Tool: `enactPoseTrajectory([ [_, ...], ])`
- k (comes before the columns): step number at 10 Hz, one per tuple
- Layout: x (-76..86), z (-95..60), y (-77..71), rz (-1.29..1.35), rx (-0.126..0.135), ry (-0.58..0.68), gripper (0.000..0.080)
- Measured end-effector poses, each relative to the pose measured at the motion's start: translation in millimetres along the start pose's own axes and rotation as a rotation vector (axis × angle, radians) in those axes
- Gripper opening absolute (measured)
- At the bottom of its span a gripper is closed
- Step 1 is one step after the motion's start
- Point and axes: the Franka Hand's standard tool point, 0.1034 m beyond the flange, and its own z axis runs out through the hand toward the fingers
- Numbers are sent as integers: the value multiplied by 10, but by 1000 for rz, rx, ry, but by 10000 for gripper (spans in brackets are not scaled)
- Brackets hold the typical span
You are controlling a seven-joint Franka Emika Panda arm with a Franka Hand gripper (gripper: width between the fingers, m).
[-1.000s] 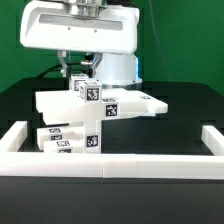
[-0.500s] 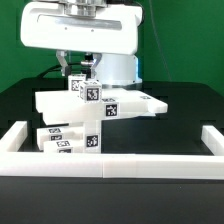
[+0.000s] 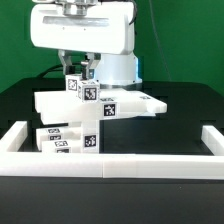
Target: Assemble chair
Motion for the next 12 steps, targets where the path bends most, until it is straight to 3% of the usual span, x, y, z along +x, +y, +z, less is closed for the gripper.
enactPoseTrajectory([
  [4, 48, 1, -2, 358, 0, 7, 285],
  [6, 51, 2, -7, 412, 0, 8, 285],
  [7, 51, 3, -7, 393, 0, 8, 367],
  [8, 50, 3, -7, 364, 0, 8, 505],
  [9, 48, 3, -9, 319, -2, 8, 505],
  [10, 43, 5, -17, 227, -3, 8, 623],
  [12, 31, 16, 2, 32, -4, 4, 641],
])
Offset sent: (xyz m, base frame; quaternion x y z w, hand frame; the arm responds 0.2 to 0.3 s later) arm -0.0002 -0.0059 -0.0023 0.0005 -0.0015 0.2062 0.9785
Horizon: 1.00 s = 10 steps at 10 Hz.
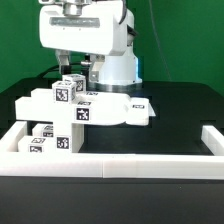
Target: Assemble chair
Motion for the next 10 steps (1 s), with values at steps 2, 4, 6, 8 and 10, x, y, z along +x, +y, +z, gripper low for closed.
enactPoseTrajectory([
  [2, 2, 1, 4, -97, -1, 0, 649],
  [4, 1, -6, 2, -336, -10, 1, 649],
  [6, 2, -25, -6, -516, -11, 2, 649],
  [8, -4, -28, -1, -700, -11, 1, 649],
  [10, -4, -36, -4, -866, -10, 1, 649],
])
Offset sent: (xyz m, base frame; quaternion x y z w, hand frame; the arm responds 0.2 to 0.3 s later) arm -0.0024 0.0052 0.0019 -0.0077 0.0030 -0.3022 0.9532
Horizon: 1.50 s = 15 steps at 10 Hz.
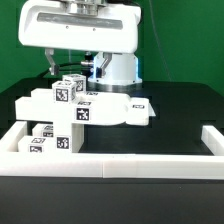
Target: Assemble chair
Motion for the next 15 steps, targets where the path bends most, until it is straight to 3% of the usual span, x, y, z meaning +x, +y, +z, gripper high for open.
enactPoseTrajectory([
  [6, -12, -8, 65, -361, -18, -18, 649],
  [12, -32, 7, 147, -366, -24, -26, 649],
  [15, -35, 52, 110, -367, -25, -34, 649],
])
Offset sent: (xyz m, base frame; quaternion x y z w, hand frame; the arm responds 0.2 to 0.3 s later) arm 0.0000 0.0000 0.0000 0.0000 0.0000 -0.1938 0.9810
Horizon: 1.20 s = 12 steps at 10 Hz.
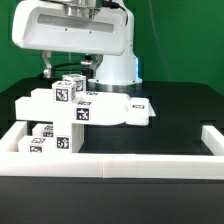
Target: Assemble chair
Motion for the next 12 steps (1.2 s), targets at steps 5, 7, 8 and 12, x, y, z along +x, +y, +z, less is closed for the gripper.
enactPoseTrajectory([
  [5, 27, 3, -17, 9, 0, 1, 634],
  [7, 25, 2, -14, 10, 0, 1, 284],
  [8, 24, 3, -14, 47, 0, 1, 288],
  [12, 29, 2, -18, 282, 2, 3, 288],
])
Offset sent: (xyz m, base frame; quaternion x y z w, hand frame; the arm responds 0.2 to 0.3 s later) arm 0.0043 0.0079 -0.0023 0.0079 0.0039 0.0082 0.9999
